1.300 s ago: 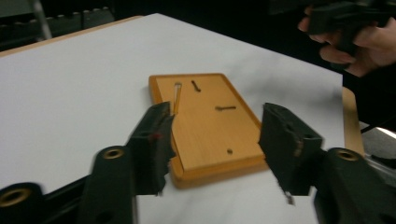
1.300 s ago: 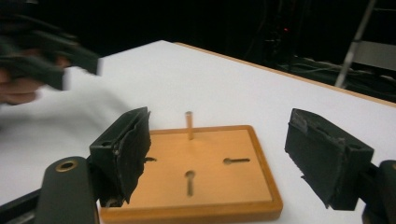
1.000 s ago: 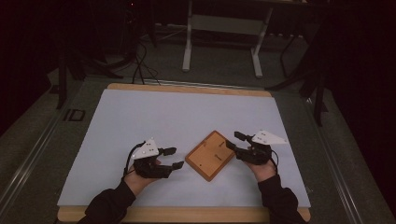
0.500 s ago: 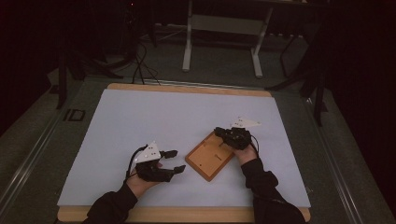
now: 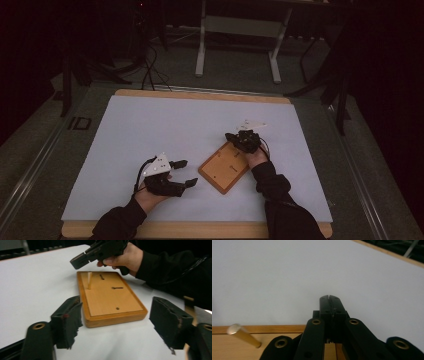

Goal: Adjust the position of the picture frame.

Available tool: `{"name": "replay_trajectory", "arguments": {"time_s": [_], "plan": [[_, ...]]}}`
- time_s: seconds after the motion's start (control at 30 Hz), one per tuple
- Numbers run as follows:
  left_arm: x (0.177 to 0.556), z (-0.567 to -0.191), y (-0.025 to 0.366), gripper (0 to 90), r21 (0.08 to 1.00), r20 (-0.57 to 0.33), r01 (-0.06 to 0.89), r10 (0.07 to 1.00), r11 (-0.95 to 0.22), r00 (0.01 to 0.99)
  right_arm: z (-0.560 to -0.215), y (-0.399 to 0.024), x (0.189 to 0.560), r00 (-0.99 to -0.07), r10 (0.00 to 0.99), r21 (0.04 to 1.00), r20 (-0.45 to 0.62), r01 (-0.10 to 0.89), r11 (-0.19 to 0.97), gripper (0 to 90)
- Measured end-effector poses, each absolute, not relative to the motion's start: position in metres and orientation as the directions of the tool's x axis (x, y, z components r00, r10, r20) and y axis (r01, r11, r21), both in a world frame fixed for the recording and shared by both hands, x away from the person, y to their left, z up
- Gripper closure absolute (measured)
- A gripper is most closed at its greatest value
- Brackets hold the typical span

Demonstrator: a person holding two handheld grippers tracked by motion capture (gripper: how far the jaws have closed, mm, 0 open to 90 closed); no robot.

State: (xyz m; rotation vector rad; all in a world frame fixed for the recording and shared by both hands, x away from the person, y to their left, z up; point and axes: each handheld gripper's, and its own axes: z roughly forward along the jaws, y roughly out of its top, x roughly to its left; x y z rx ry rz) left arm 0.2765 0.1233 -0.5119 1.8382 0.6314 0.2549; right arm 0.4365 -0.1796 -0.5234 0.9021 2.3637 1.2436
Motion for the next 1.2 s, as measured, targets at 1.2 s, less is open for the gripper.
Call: {"name": "replay_trajectory", "arguments": {"time_s": [1.2], "plan": [[0.279,-0.52,0.124,1.9,0.912,-0.144,0.326,0.548,-0.25,0.824,-0.526,-0.176,0.452,-0.751,0.66,0.712,0.016,0.472,0.52,90.0]]}}
